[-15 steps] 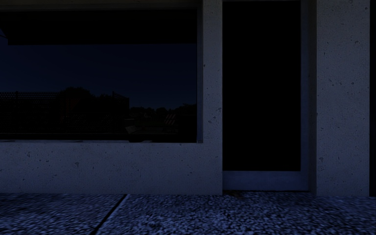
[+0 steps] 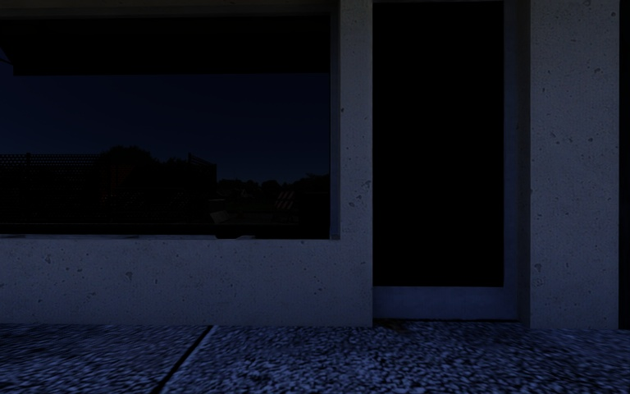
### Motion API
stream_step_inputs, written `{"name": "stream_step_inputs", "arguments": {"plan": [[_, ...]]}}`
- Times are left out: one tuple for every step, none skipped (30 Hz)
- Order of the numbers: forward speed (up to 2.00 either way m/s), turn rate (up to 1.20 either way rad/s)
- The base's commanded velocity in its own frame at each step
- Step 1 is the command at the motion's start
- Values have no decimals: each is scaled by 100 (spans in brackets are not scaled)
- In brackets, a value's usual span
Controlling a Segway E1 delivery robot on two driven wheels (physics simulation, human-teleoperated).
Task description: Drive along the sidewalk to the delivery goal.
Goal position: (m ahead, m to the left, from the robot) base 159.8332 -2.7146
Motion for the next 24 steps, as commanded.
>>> {"name": "stream_step_inputs", "arguments": {"plan": [[0, 0], [0, 0], [0, 0], [0, 0], [0, 0], [0, 0], [0, 0], [0, 0], [0, 0], [0, 0], [0, 0], [0, 0], [0, 0], [0, 0], [0, 0], [0, 0], [0, 18], [0, 30], [0, 30], [25, 35], [43, 37], [50, 42], [52, 48], [52, 48]]}}
